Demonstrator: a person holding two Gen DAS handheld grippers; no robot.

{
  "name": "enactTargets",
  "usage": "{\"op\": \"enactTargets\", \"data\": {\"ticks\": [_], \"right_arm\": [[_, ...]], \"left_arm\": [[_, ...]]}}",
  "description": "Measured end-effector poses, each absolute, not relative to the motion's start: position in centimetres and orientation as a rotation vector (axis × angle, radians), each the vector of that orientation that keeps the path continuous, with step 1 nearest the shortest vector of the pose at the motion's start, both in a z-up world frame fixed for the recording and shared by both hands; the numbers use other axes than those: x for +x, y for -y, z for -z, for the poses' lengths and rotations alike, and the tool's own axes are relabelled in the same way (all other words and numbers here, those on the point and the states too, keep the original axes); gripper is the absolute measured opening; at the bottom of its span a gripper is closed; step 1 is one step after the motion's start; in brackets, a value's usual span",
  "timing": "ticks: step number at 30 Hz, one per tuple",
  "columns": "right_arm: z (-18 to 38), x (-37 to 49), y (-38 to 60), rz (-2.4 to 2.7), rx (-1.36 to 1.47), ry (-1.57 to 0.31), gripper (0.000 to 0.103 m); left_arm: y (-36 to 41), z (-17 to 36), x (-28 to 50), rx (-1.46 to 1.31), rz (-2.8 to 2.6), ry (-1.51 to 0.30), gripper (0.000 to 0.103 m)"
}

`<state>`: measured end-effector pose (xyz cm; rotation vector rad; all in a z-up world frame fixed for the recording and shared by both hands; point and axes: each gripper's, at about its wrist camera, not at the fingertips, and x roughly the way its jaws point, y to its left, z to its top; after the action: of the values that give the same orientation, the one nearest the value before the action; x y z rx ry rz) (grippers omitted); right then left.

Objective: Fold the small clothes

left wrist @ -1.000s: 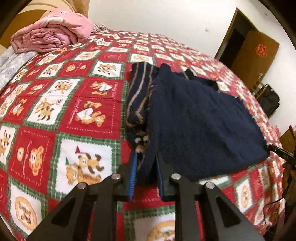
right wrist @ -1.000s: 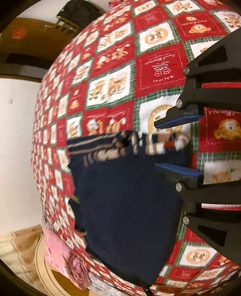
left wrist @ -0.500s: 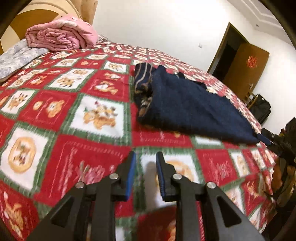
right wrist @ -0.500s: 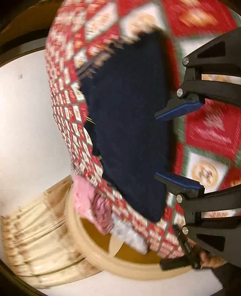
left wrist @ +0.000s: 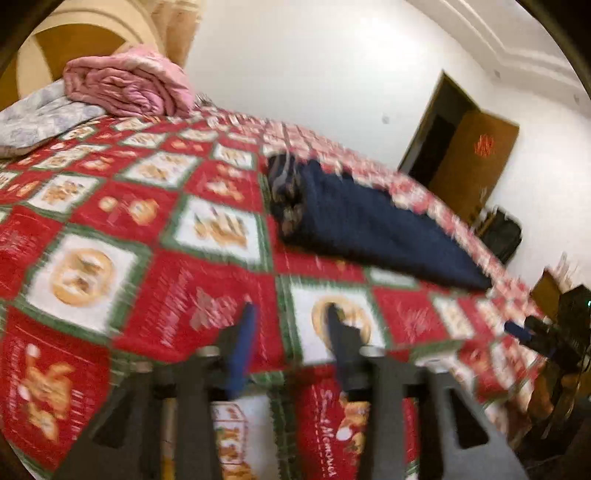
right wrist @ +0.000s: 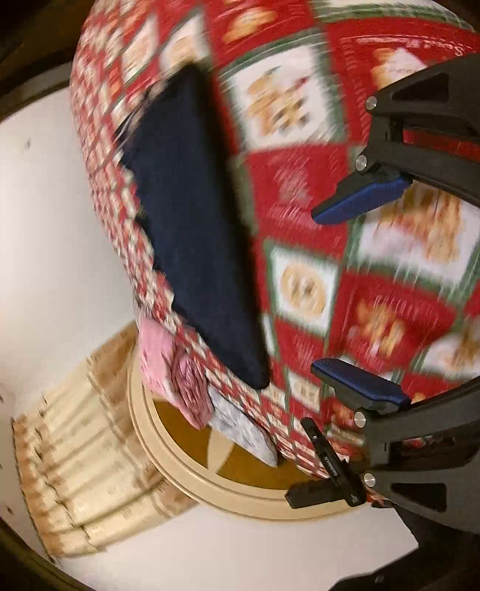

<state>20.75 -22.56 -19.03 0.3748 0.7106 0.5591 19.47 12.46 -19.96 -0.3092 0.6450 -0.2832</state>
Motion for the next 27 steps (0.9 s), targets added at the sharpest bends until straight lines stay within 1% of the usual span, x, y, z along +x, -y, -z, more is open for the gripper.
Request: {"op": "enactTargets", "data": {"ticks": [1,4,9,13,16,19,24,27], "right_arm": [[17.7,21.1,21.0,-0.538,0.296,-0.698,0.076],[15.5,24.1,15.0,-0.489,0.046,-0.699,0.075],[15.5,29.1,3.9,-0.478,-0.274,-0.689,0.075],[16.3,30.7,-2.0,-0.49,-0.421,-0.647,0.075],[17.1,31.6,-5.9,-0.506,-0.488,-0.652,0.075],[18.0,31.7,-8.1,-0.512,-0.515,-0.654,0.071],[19.1,32.2,-9.3,-0.501,-0.53,-0.653,0.071],[19.6,32.4,-9.8,-0.514,-0.528,-0.661,0.071]], "left_arm": [[-13.4,19.0,19.8,-0.314,0.246,-0.632,0.076],[-16.0,17.3,21.9,-0.38,0.229,-0.623,0.08],[-18.6,15.4,28.2,-0.422,0.221,-0.701,0.08],[-17.8,14.2,34.1,-0.391,0.276,-0.731,0.08],[-16.4,14.1,37.8,-0.386,0.33,-0.782,0.08],[-13.5,14.1,40.1,-0.338,0.41,-0.831,0.08],[-8.5,15.6,44.7,-0.219,0.435,-0.924,0.08],[-7.4,16.9,47.0,-0.22,0.419,-0.976,0.08]]}}
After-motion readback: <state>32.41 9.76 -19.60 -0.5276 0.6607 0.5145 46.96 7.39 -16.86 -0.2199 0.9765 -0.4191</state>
